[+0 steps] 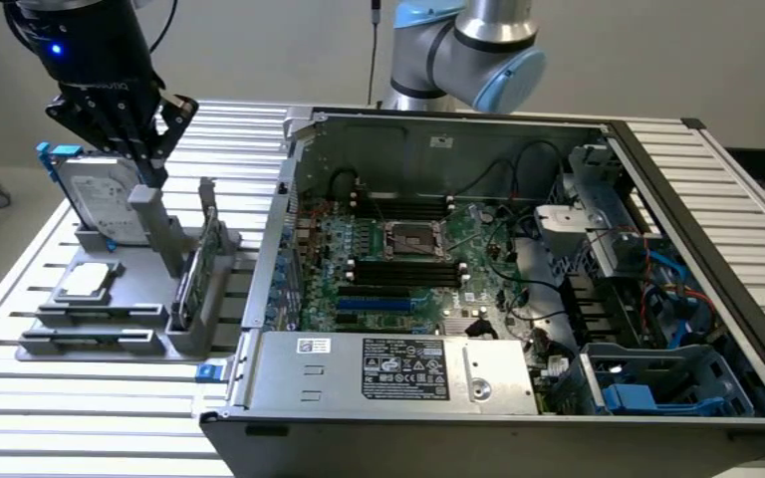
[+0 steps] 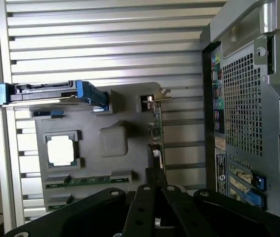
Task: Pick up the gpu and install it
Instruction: 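Pick up the gpu and move the gpu toward the slot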
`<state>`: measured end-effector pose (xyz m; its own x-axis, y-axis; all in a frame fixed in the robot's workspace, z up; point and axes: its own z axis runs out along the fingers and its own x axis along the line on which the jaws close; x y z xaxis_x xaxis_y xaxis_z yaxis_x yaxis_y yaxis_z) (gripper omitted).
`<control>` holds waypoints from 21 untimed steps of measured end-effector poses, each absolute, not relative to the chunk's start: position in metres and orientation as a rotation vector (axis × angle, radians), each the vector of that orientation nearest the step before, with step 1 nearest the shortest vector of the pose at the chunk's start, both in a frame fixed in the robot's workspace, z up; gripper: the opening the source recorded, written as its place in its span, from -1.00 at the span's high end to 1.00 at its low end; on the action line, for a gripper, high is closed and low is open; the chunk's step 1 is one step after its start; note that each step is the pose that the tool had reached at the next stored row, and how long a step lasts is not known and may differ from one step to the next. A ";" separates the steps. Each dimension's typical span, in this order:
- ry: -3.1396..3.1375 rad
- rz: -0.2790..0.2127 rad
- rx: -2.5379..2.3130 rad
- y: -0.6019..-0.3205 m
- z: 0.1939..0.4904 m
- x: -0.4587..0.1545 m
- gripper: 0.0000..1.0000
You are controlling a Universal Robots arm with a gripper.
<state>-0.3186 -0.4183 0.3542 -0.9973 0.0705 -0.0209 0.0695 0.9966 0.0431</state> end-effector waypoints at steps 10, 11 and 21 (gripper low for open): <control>3.117 0.066 0.109 -0.418 0.354 -0.319 0.27; 3.117 0.066 0.109 -0.418 0.354 -0.319 0.27; 3.118 0.068 0.085 -0.420 0.337 -0.319 0.27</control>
